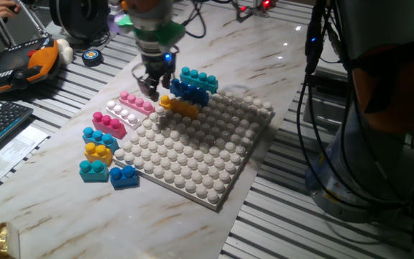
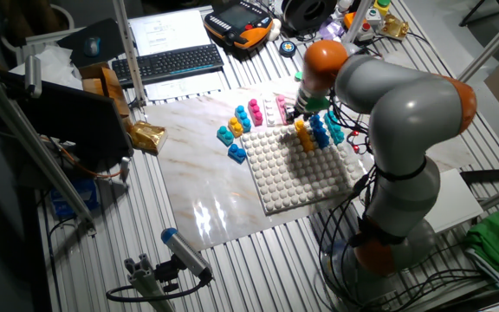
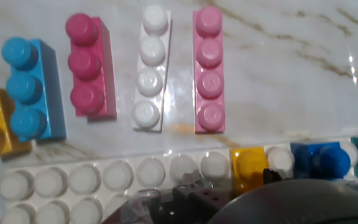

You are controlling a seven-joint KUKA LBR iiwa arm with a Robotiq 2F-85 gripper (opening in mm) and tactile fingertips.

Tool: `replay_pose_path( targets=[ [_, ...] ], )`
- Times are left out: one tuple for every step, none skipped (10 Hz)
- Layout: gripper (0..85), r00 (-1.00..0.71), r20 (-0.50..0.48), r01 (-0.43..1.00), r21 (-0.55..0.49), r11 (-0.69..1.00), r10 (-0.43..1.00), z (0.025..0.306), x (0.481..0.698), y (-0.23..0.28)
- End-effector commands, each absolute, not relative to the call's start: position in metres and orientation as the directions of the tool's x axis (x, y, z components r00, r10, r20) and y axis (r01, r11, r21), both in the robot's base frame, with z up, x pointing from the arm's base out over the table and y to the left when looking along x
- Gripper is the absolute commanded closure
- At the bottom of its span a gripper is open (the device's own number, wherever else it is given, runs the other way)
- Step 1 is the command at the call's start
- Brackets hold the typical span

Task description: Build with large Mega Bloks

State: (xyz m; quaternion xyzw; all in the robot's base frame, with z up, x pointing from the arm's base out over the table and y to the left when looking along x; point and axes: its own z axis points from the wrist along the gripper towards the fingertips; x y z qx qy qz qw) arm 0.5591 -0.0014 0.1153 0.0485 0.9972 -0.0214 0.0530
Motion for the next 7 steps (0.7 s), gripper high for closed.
replay_pose_path(
  targets=[
    [31.0, -0.989, -0.114, 0.098, -0.039, 0.994, 0.093, 0.113, 0.563, -0.001],
    [31.7, -0.988, -0.118, 0.100, -0.037, 0.994, 0.095, 0.110, 0.570, -0.001],
    [32.0, -0.987, -0.128, 0.101, -0.031, 0.994, 0.097, 0.106, 0.577, -0.001],
    [32.3, -0.986, -0.134, 0.101, -0.031, 0.994, 0.096, 0.103, 0.582, 0.000],
    [32.3, -0.985, -0.139, 0.109, -0.029, 0.994, 0.104, 0.099, 0.587, 0.002],
    [32.0, -0.984, -0.143, 0.116, -0.034, 0.993, 0.110, 0.097, 0.593, 0.002],
    [32.0, -0.983, -0.143, 0.118, -0.035, 0.992, 0.112, 0.093, 0.601, 0.002]
  ],
)
